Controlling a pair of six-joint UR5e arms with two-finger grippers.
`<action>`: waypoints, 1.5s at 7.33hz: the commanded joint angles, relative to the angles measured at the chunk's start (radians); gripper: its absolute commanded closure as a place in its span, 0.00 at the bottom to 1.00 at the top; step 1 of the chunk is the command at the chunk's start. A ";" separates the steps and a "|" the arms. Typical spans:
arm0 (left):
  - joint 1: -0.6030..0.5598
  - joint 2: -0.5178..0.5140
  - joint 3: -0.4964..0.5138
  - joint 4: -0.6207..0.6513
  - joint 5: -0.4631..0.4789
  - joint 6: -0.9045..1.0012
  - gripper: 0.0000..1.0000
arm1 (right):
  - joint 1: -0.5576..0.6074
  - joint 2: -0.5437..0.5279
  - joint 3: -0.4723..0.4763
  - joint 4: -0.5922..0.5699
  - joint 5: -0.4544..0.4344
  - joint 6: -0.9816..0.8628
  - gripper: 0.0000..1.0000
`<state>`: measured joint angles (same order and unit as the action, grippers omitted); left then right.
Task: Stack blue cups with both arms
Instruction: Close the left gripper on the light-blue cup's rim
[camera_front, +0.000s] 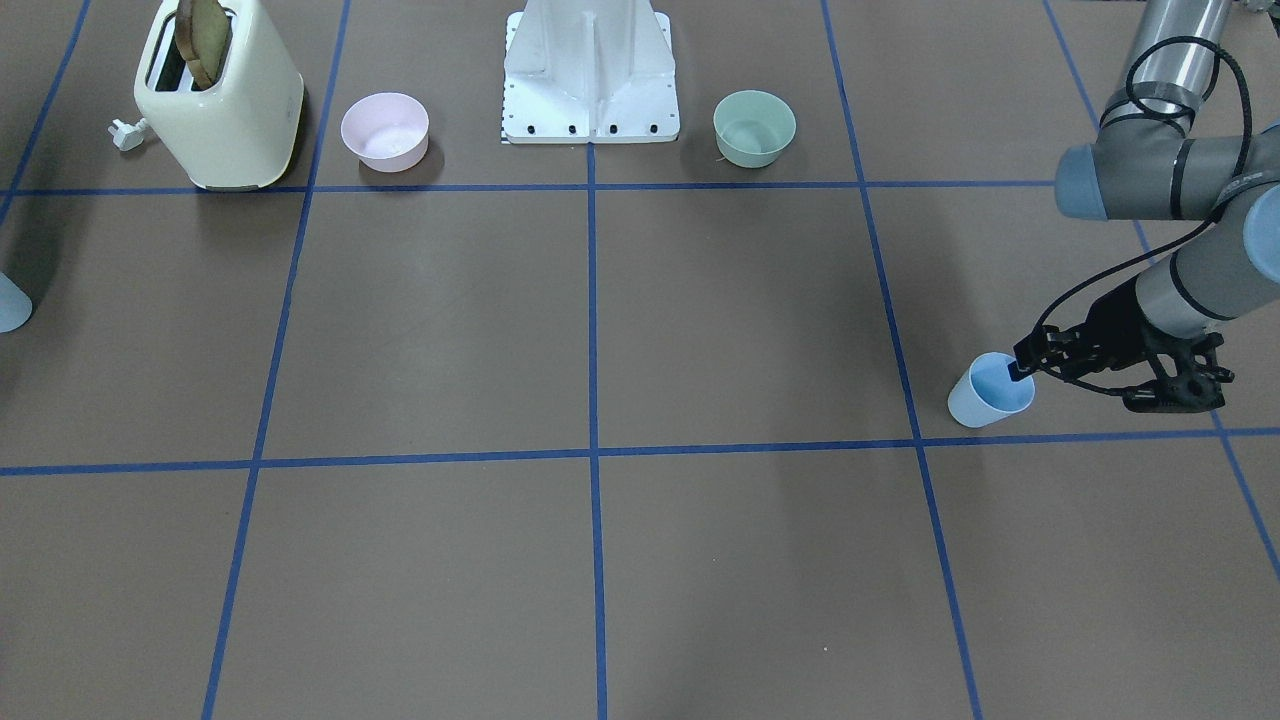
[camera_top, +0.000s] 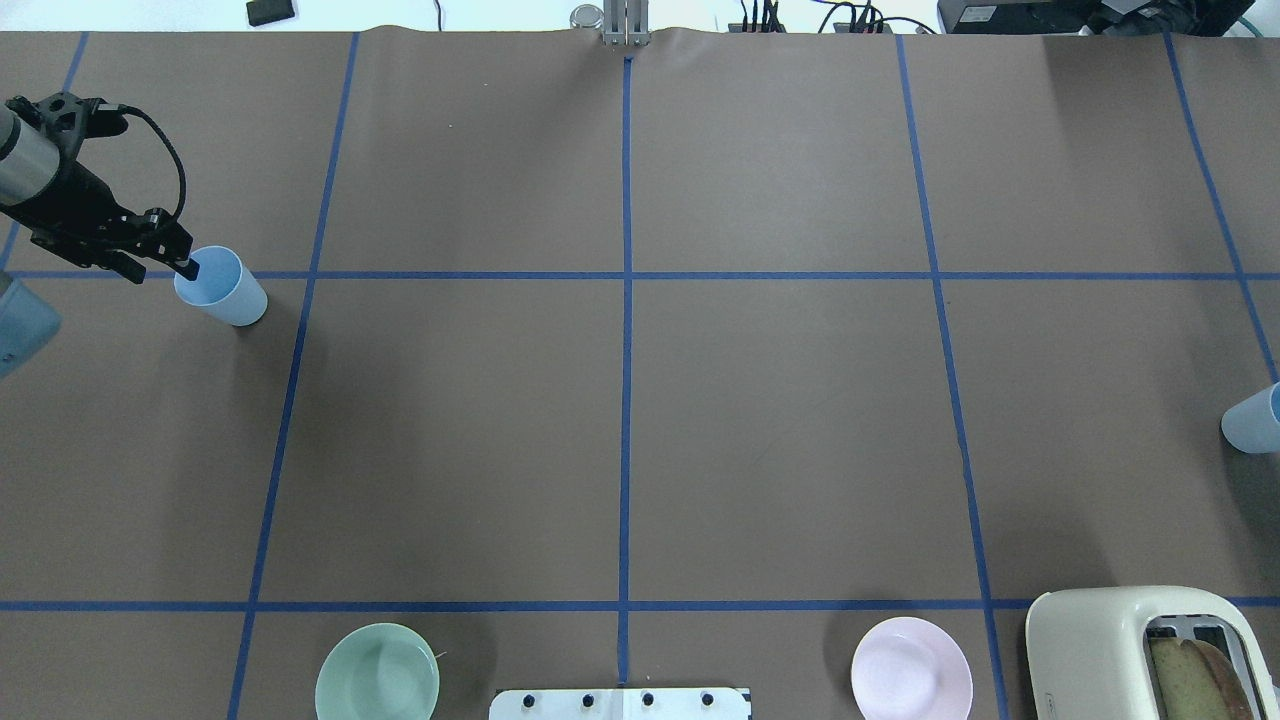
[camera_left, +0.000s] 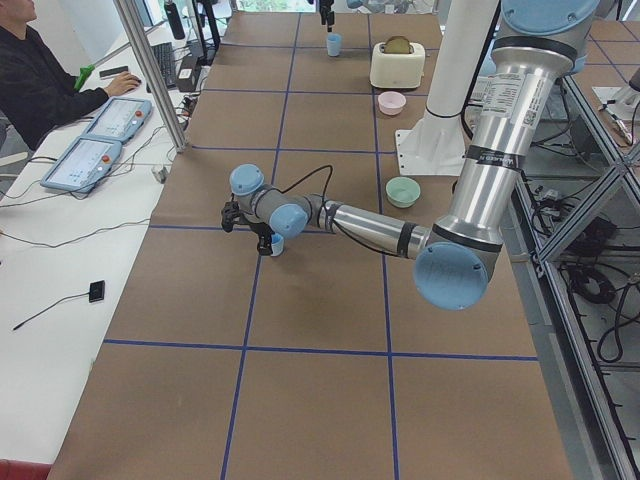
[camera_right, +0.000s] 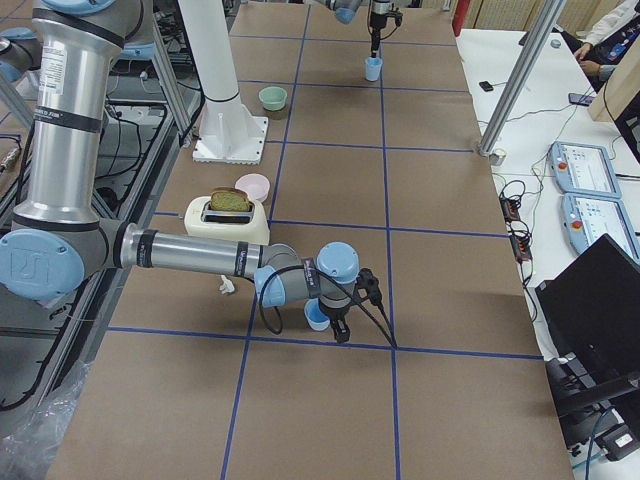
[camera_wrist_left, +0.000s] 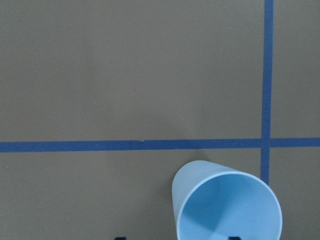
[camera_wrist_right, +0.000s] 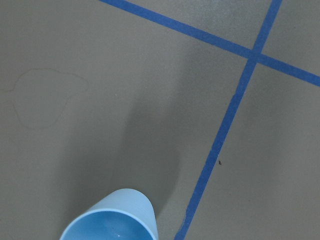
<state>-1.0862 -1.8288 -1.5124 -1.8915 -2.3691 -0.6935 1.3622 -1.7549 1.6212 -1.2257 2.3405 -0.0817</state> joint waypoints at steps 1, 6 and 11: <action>0.005 -0.015 0.017 -0.001 0.001 0.000 0.38 | 0.000 0.002 0.000 0.000 -0.001 0.000 0.08; 0.017 -0.017 0.058 -0.060 0.001 -0.003 0.70 | 0.000 0.005 0.000 0.000 -0.001 0.000 0.08; 0.017 -0.015 0.017 -0.051 -0.009 -0.015 1.00 | 0.000 0.008 0.000 0.000 -0.001 -0.001 0.08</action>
<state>-1.0692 -1.8429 -1.4739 -1.9481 -2.3739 -0.6991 1.3622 -1.7473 1.6214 -1.2256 2.3393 -0.0828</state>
